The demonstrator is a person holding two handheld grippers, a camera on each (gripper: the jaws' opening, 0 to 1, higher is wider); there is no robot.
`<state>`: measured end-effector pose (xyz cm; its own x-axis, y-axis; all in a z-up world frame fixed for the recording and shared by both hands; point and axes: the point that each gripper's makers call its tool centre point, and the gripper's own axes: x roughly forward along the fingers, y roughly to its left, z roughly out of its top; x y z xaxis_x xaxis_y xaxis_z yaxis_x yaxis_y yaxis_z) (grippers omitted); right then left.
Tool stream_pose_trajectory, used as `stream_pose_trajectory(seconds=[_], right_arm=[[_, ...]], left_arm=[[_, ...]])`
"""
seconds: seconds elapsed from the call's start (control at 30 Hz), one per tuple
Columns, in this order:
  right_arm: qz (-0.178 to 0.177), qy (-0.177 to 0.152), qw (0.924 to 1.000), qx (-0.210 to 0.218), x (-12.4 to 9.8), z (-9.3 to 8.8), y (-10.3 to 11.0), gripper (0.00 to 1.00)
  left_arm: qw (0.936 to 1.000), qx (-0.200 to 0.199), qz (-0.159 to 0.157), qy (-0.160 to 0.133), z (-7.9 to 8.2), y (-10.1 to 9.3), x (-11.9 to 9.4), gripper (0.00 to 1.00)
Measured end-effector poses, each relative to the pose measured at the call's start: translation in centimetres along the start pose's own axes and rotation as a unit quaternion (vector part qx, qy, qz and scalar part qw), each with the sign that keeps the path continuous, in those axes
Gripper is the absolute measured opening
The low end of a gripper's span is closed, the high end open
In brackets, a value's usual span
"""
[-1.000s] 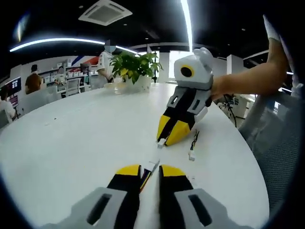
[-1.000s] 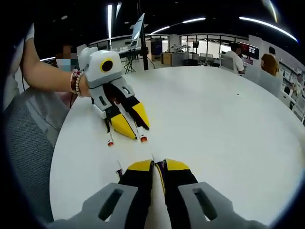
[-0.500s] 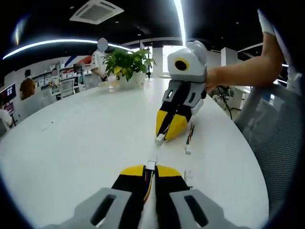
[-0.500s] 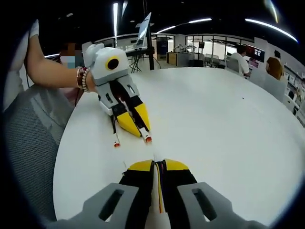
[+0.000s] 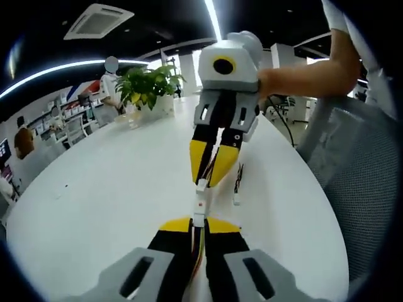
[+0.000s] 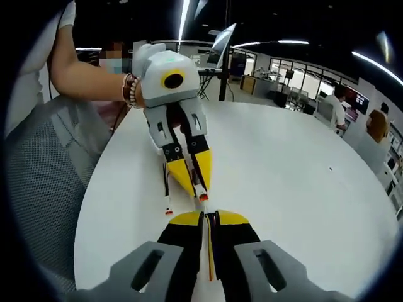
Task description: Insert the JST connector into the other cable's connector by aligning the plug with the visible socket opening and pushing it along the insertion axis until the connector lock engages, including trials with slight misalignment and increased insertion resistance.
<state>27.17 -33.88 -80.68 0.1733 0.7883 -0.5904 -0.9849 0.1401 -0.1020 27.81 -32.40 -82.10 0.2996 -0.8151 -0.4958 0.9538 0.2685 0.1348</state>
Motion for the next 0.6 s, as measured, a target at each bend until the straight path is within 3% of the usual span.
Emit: stream_pose_trajectory(seconds=[0.6], right_arm=[[0.010,0.025,0.9993,-0.026,0.50,-0.78,0.65,0.05]], left_arm=[[0.9999,0.011,-0.008,0.008,0.02,-0.49,0.27,0.00]])
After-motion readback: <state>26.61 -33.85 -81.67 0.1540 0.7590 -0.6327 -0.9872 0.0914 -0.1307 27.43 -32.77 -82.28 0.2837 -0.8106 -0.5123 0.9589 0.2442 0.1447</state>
